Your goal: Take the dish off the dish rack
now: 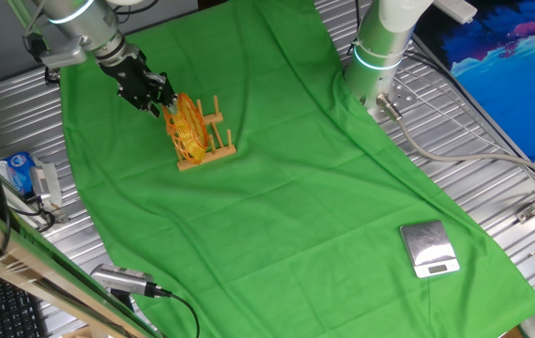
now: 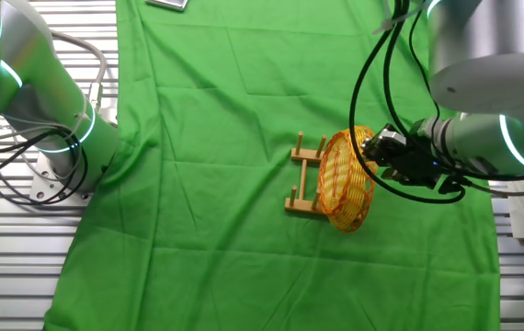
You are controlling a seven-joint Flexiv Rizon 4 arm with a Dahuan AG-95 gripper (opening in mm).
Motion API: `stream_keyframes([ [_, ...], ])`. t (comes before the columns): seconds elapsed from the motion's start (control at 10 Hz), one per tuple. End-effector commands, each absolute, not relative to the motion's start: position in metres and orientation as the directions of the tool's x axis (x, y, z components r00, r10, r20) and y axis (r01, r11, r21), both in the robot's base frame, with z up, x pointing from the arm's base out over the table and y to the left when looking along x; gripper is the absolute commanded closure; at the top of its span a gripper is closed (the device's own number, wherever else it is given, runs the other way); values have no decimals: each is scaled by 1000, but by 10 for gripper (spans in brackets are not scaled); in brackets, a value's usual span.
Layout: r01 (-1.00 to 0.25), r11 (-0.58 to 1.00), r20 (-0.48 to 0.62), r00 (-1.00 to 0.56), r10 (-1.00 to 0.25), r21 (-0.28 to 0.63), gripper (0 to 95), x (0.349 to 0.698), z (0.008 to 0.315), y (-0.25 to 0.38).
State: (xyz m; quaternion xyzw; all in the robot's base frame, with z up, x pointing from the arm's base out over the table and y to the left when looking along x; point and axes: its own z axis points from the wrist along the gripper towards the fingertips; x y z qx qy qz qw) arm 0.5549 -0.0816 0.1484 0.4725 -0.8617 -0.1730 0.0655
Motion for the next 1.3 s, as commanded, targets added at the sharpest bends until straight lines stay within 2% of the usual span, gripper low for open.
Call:
stream_keyframes([
  [0.1, -792, 491, -53, -543, -838, 363, 570, 555, 148, -81],
  [1.1, -778, 505, -60, -564, -824, 375, 570, 545, 137, -70],
  [1.3, -770, 517, -53, -574, -817, 375, 950, 545, 137, -70],
])
